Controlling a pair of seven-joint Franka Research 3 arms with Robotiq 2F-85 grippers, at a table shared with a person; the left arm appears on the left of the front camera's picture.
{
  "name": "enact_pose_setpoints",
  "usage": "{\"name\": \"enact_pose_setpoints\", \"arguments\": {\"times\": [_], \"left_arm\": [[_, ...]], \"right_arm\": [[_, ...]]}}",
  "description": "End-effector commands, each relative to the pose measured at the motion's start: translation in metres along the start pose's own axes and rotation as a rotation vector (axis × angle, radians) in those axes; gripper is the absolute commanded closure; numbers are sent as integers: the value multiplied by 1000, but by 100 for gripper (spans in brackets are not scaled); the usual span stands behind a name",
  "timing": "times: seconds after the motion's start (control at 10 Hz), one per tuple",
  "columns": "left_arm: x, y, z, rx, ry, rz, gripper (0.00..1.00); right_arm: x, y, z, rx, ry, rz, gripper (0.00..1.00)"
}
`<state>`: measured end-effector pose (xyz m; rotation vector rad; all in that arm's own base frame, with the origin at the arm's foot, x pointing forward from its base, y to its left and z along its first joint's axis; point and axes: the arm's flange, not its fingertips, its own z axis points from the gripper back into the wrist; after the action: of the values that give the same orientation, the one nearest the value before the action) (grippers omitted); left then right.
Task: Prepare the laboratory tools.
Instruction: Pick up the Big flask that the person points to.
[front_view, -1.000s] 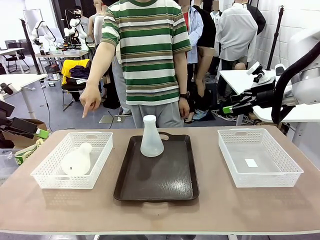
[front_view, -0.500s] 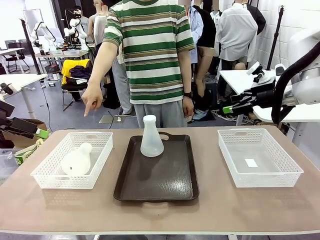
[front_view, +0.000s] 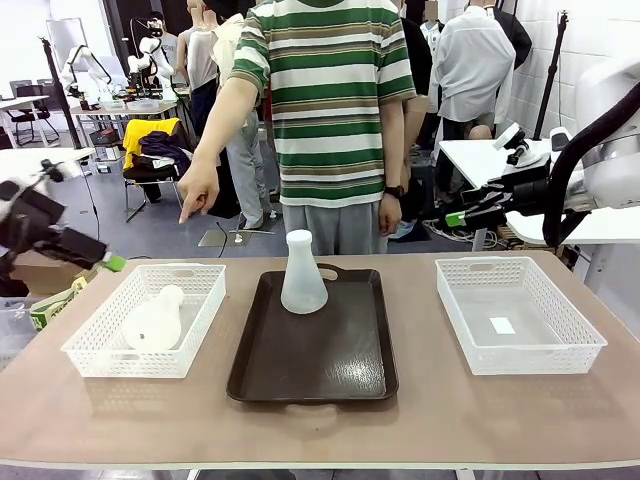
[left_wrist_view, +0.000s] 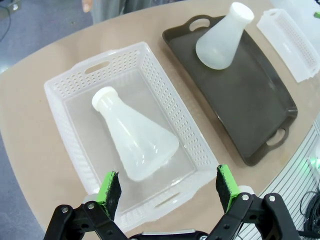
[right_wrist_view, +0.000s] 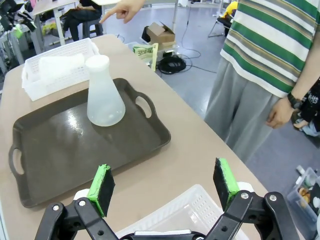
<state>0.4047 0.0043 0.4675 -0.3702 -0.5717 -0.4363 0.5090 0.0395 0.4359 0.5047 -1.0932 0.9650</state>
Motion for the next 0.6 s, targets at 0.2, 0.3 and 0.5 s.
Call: {"name": "enact_pose_setpoints", "arguments": {"times": [0.2,0.3,0.5], "left_arm": [[79,7,-74,172,133,297,0],[91,9,-91,244,188,364,0],[109,15,-124,380,258,435,0]], "right_arm": [[1,0,2,2,12,-9,0],[1,0,2,2,12,-9,0],[1,0,2,2,12,-9,0]]}}
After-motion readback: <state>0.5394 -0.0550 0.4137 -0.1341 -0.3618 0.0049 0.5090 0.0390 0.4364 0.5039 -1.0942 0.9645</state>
